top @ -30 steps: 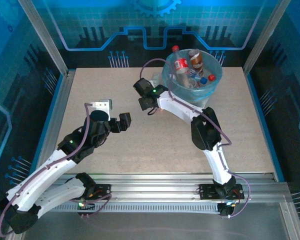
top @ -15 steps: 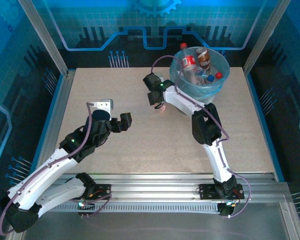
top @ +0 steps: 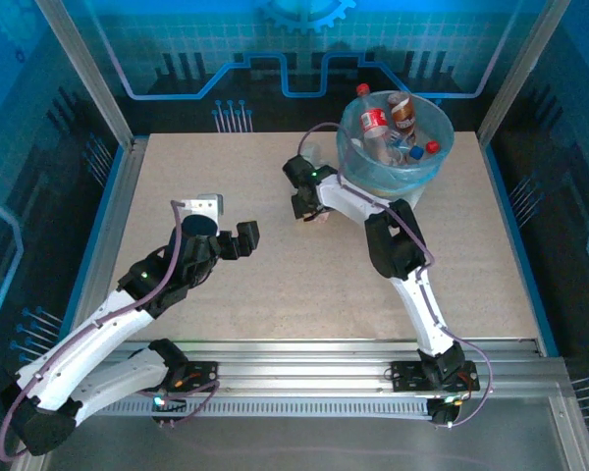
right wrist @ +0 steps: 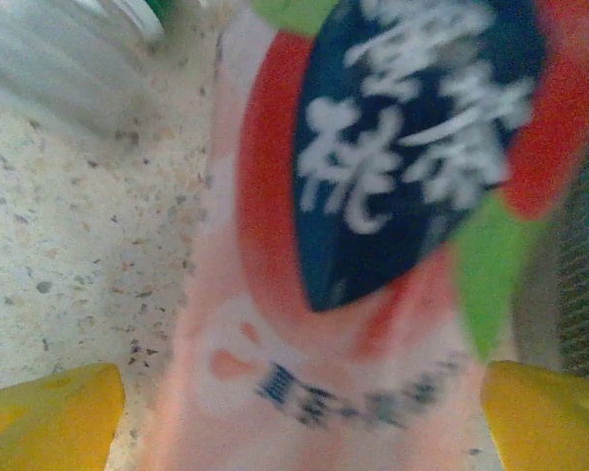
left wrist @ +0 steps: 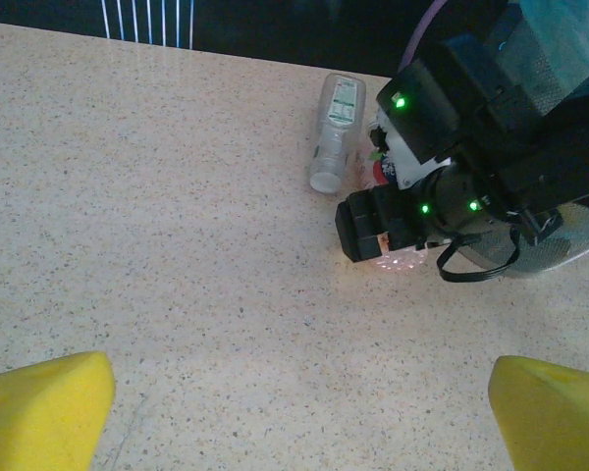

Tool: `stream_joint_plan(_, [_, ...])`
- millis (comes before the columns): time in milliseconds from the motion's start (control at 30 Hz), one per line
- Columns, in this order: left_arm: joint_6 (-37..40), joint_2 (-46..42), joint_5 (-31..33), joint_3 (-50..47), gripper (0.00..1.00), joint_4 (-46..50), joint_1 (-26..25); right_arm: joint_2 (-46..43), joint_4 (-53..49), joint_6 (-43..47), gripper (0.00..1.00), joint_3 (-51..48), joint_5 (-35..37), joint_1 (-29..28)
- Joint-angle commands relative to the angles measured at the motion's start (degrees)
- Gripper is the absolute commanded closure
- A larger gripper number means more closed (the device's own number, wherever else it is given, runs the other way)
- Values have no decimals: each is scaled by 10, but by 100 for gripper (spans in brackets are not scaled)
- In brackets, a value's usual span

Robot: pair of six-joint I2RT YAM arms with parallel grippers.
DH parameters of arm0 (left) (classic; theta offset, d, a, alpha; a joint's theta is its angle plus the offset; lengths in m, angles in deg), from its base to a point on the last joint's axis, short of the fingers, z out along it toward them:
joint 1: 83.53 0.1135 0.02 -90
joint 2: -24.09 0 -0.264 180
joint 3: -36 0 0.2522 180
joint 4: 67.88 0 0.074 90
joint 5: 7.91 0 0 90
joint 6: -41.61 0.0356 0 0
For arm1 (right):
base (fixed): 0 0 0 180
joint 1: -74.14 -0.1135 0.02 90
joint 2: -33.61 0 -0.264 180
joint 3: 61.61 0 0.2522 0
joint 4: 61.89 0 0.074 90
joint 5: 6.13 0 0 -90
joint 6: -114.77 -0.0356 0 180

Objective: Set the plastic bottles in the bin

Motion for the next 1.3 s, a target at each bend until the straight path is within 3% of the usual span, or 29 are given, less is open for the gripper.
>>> stream_joint_plan(0, [-12,-3,-4,0,1,-1,0,16,-10,-17,8,19,-22,4])
stream_joint_plan(267, [-10,-4,-3,5,1,0,0,-24,3,-11,35,-10,-37,3])
stream_joint_plan(367, [-11,-5,-2,8,1,-1,0,-66,8,-6,40,-35,-34,-3])
stream_joint_plan(700, [10,-4,1,58,2,-23,0,-245,11,48,43,-83,-45,-54])
stream_joint_plan(900, [27,44,-24,122,4,-64,-2,-352,19,106,44,-68,-39,-59])
stream_joint_plan(1033, [34,108,-53,178,4,-83,-17,-410,37,144,45,-65,-13,-29])
stream_joint_plan(1267, [53,226,-102,272,4,-101,-75,-473,95,139,46,-129,47,97])
